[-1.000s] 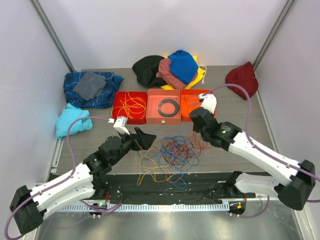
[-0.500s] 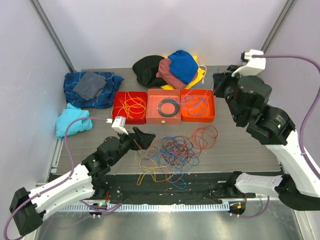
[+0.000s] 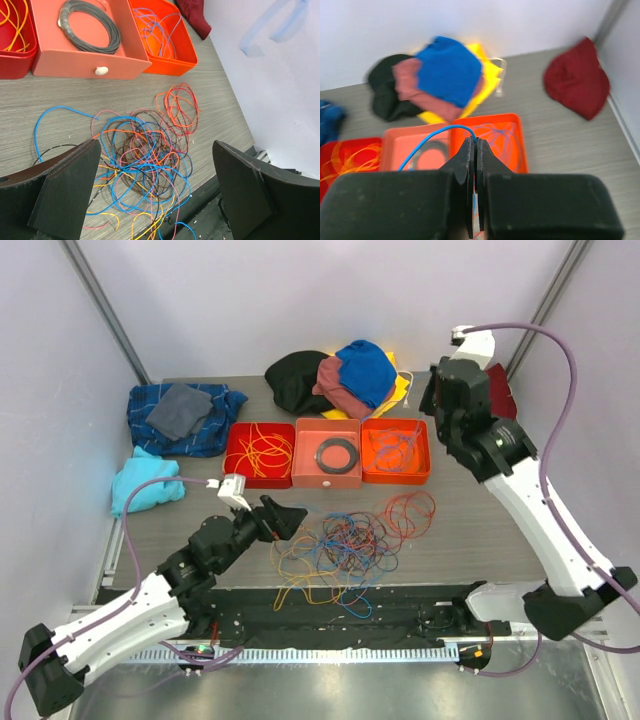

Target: Untangle the cables

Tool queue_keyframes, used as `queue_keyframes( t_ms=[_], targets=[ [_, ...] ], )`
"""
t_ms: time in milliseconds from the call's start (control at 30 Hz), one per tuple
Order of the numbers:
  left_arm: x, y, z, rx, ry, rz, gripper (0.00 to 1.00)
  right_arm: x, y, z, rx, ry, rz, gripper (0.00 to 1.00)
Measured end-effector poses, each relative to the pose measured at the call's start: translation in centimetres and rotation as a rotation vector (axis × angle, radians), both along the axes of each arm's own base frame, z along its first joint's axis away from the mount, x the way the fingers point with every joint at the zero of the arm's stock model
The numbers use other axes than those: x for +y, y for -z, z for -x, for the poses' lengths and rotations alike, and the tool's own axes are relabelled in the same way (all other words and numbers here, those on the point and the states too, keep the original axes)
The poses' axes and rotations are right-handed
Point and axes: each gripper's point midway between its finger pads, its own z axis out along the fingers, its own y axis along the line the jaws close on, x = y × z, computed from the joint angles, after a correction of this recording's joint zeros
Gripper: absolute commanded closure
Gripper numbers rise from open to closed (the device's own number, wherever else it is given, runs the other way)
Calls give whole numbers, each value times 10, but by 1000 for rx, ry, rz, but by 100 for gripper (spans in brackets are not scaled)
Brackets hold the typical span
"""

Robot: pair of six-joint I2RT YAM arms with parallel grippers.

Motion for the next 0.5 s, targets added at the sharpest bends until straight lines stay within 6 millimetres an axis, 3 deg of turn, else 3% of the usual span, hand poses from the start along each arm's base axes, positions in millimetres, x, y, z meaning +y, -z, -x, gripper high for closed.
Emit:
queue_keyframes(
  t_ms=[100,167,500],
  targets=[
    [4,-6,2,-15,-6,11,0,-33,35,-32,78,92,-8,99],
    [8,-10,3,-26,-15,18,0,-41,55,-46,123,118,-17,99],
    [25,-18,6,-62,-61,31,0,-19,117,-94,239,78,-22,99]
  ],
)
